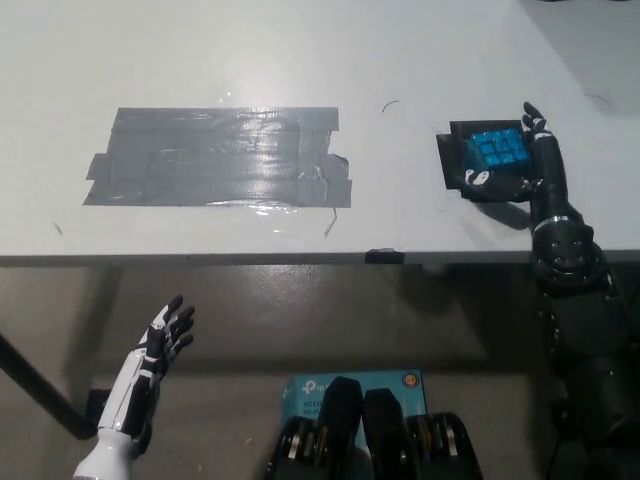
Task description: A rubick's cube is kept in the black marked spot on the table and the robot uses its right arm to pick it up and hands it to a person
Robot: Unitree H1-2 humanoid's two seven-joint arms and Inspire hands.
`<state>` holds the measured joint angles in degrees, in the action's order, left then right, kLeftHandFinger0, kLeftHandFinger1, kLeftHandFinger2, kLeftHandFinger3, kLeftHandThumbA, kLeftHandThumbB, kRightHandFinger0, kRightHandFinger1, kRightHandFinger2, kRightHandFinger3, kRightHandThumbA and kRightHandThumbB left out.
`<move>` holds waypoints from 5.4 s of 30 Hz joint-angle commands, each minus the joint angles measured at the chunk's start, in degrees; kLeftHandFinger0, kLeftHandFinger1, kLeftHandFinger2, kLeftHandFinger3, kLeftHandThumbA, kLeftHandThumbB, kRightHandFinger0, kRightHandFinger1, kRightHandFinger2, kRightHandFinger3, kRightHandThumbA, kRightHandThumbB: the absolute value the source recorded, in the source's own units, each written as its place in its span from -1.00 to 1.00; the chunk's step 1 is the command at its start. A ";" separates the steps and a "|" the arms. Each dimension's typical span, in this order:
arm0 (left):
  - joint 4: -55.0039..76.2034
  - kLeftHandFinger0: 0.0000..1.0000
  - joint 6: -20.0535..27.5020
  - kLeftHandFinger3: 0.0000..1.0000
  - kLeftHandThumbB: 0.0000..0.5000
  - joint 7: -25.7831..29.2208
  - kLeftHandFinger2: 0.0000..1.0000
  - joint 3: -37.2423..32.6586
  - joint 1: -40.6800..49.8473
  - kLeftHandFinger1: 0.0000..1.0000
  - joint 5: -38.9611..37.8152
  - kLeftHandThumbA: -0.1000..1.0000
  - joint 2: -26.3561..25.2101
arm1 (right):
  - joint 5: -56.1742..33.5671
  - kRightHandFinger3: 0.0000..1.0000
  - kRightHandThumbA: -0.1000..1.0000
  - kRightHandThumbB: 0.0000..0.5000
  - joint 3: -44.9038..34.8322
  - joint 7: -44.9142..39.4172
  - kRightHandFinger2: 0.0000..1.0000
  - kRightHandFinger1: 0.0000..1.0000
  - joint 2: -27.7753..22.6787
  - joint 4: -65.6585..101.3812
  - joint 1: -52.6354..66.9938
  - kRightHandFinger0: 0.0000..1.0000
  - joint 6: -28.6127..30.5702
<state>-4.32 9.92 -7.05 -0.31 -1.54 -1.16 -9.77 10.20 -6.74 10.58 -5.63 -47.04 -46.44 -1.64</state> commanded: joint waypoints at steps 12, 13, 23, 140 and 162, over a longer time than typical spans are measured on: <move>2.28 1.00 0.40 1.00 -0.14 -0.15 1.00 0.01 -1.24 1.00 0.30 1.00 -0.26 | -2.59 1.00 1.00 0.99 1.03 -0.26 1.00 1.00 -1.35 -7.61 -6.46 1.00 1.89; 2.47 1.00 0.06 1.00 -0.13 -0.10 1.00 -0.01 -1.22 1.00 0.46 1.00 -0.30 | -2.81 1.00 1.00 0.96 0.97 -0.37 1.00 1.00 -1.39 -8.56 -6.71 1.00 2.04; 2.28 1.00 0.30 1.00 -0.11 -0.05 1.00 0.06 -1.47 1.00 0.40 1.00 -0.24 | -4.08 1.00 1.00 0.78 0.96 -0.88 1.00 1.00 -1.08 -13.41 -8.68 1.00 2.51; 2.04 1.00 -2.18 1.00 -0.40 -0.50 1.00 -0.06 -5.82 1.00 2.32 1.00 -1.38 | 3.27 1.00 -0.18 0.41 17.20 -0.95 1.00 1.00 4.62 -30.56 -29.35 0.96 1.91; 1.29 1.00 -1.42 1.00 -0.40 -0.63 1.00 0.03 -6.44 1.00 2.38 1.00 -1.61 | 2.82 1.00 0.76 0.90 11.74 -0.12 1.00 1.00 -2.72 5.51 -20.46 1.00 3.96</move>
<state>-4.25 7.12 -7.04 -0.17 -6.75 0.86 -10.10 13.52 7.95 8.76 -4.56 -64.30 -70.21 1.87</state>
